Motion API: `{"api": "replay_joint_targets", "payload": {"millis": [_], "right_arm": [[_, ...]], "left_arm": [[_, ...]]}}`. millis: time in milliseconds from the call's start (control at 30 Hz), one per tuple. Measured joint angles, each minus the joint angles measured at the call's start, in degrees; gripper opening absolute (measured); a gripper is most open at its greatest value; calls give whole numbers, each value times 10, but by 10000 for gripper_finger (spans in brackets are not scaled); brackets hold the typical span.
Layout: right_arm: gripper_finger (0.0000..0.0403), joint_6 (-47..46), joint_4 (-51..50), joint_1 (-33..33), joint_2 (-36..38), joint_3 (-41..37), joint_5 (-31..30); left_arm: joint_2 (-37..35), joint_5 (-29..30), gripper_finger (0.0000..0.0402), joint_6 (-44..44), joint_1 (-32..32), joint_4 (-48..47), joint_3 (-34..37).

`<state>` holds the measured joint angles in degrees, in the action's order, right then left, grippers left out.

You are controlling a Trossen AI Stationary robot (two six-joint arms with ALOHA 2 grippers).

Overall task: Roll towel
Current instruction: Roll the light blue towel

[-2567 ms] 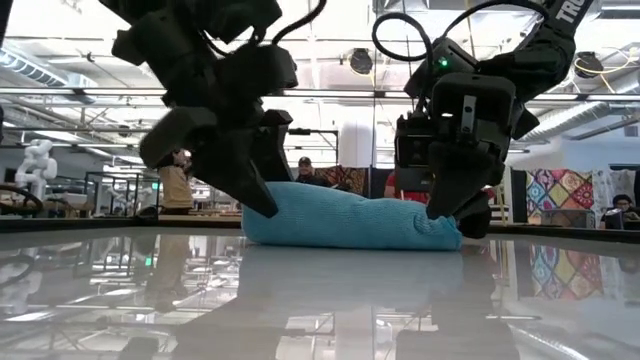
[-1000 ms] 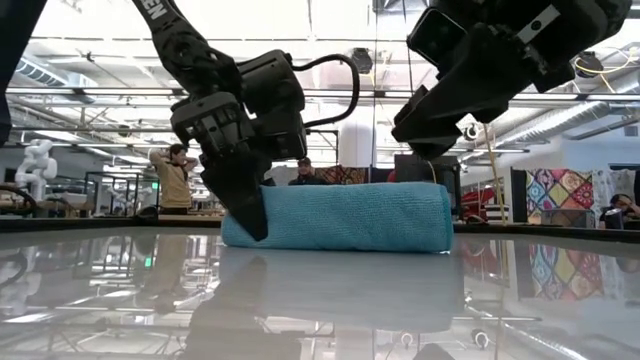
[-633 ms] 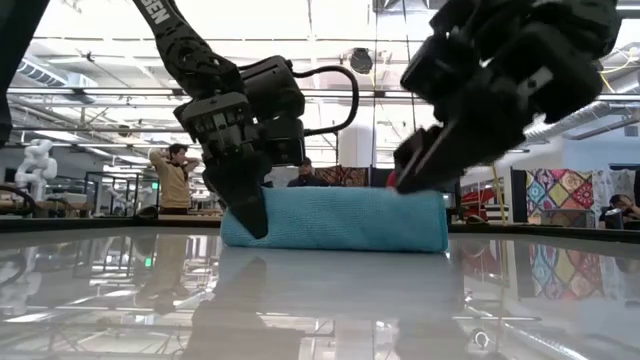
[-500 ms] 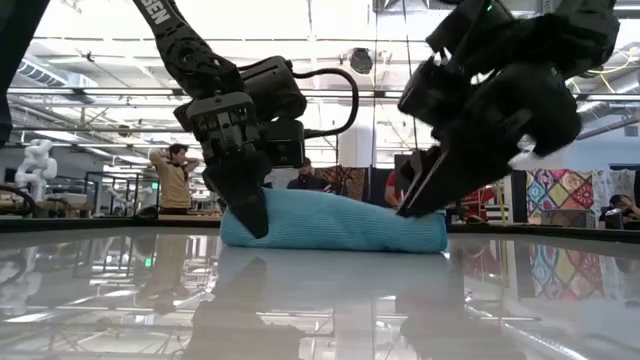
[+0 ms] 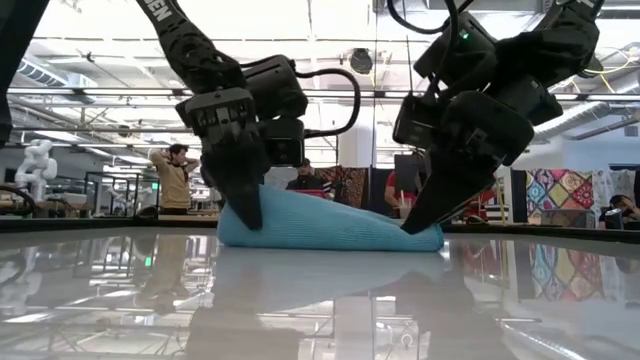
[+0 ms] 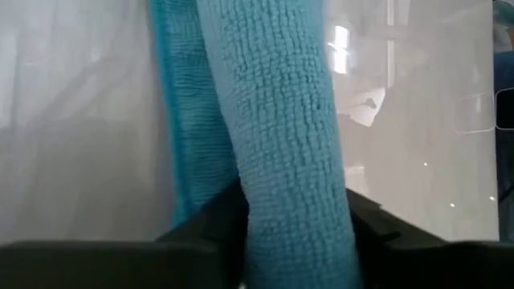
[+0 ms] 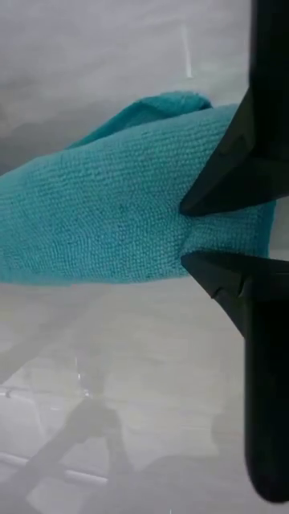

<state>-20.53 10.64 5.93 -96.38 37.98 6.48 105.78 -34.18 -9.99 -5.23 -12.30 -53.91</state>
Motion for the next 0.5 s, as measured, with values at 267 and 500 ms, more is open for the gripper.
{"api": "replay_joint_targets", "payload": {"millis": [267, 500], "right_arm": [[84, -37, -8, 0, 0, 0, -4], [84, -75, -12, 0, 0, 0, -6]], "left_arm": [[-12, 77, 226, 49, -4, -149, -90], [-75, 141, 228, 55, 29, -229, -136]]}}
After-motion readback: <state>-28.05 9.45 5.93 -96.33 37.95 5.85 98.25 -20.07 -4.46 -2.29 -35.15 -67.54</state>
